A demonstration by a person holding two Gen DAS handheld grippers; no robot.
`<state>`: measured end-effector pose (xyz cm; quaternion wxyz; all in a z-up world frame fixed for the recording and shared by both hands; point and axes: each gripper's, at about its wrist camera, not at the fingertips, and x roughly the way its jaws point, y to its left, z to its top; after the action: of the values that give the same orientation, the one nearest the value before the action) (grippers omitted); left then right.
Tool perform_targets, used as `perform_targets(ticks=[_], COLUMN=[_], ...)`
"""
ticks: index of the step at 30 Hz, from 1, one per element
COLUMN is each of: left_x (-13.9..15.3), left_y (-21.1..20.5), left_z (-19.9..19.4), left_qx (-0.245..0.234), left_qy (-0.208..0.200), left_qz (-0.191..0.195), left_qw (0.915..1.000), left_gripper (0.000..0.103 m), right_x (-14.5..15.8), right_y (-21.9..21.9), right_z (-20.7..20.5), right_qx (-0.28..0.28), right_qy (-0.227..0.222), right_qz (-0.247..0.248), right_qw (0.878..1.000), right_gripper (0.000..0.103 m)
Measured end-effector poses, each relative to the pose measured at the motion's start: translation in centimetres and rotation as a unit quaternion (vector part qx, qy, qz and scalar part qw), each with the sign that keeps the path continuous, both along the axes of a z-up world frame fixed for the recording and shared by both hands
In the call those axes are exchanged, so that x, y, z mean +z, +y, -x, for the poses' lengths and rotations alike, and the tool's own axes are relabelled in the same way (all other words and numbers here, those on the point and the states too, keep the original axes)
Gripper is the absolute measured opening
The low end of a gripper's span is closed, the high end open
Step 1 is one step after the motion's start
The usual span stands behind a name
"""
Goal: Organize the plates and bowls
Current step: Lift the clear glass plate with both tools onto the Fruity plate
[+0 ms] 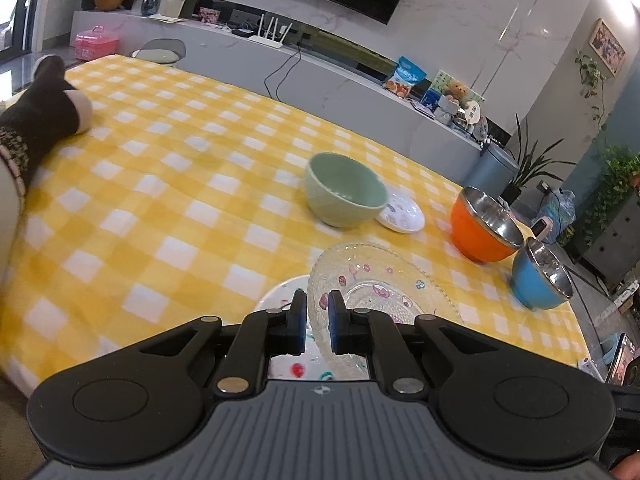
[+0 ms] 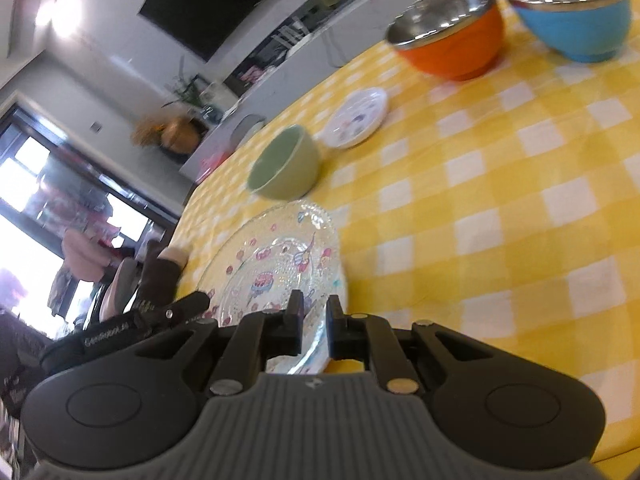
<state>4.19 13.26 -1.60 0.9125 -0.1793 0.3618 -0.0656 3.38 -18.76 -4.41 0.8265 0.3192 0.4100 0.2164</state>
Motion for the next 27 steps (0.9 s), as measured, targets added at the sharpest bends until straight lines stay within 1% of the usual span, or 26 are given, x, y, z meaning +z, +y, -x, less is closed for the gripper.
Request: perform_targets(ticks=[4,11,20,23,27], left_x=[-0.8,-2.2,-2.9,-3.1,-3.3], left_y=[1.1,1.7,1.5,1.4,1.0], left_z=[0.2,0.0,0.0,-0.1,0.0], left_qx=[0.008,0.01,0.014,0.015,0.014], left_qy=[0.008,0.026,0.028,0.033,0.036], left_qz=[0.007,0.009,-0.011,-0.012,-0.032], left_qw=[0.9999,0.9996,0.9994,0.9993,0.9988], left_gripper=[0.009,0.009,0.01,0.011,0.01], right_x=[-0.4,-1.2,-1.4,-1.2,-0.8], right_y=[0.9,1.7,2.1,2.5,3.1], right_z=[0.0,-0.6,-0.3,-0.1,0.1], right_qx=[0.022,0.031,0.036,0.038,0.044], right_qy=[-0.003,0.007,-0.003,-0.014,-0.03], right_qz=[0.011,0.03,0.051,0.067,0.097], right_qw=[1.0,0.999,0.998,0.997,0.994], right_gripper=[0.01,0.01,0.01,0.01,0.011])
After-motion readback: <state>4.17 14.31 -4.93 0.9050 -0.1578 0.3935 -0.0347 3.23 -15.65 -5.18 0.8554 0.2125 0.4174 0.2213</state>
